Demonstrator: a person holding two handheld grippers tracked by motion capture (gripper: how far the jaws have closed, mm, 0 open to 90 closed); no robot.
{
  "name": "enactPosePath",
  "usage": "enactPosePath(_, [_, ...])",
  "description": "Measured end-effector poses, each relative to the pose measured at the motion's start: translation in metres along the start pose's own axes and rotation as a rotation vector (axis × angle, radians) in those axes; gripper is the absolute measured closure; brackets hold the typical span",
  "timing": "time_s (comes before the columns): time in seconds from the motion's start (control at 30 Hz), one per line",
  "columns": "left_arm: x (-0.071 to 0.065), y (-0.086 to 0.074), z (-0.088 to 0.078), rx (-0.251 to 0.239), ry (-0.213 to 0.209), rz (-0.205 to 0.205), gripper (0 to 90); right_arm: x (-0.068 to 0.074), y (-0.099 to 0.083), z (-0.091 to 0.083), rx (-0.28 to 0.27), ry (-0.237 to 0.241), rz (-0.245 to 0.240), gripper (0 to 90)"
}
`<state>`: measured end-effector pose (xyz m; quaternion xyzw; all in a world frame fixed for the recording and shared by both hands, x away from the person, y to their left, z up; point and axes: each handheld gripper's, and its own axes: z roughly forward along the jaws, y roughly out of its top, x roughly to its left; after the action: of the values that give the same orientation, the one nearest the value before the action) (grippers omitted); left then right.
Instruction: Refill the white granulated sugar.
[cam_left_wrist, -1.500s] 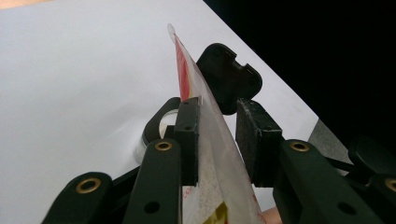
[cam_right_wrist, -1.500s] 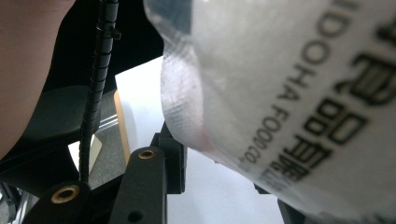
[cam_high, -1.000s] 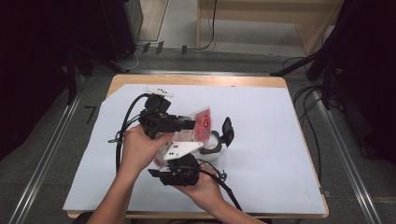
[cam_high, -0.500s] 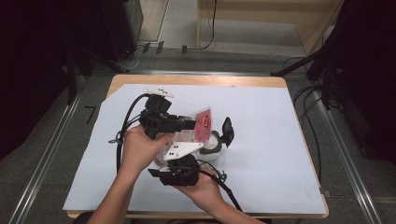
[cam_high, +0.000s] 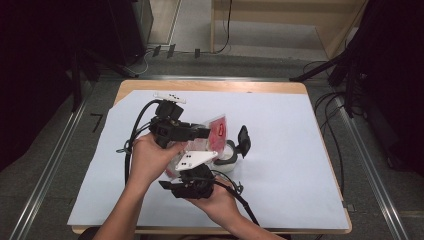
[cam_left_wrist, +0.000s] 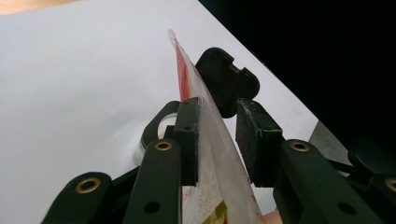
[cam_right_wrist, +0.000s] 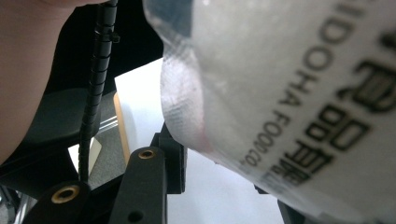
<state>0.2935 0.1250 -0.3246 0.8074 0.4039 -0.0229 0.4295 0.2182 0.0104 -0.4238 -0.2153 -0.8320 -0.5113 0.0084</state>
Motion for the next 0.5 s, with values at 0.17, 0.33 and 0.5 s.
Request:
enactPosePath(0.17, [0.0002, 0.0002, 0.0002, -0.001, 0.001, 0.003, 70.8, 0.0002, 0.0002, 0.0003, 0.0, 0.002, 0.003, 63.6])
enactPosePath(0.33, [-0.0002, 0.0008, 0.0012, -0.003, 0.001, 0.008, 70.8, -0.0012, -0.0003, 0.0002, -0.002, 0.001, -0.001, 63.7])
enactPosePath(0.5, [-0.0014, 0.0027, 0.0025, 0.003, 0.004, 0.014, 70.9, -0.0028, -0.0006, -0.0005, -0.005, -0.005, -0.001, 63.7])
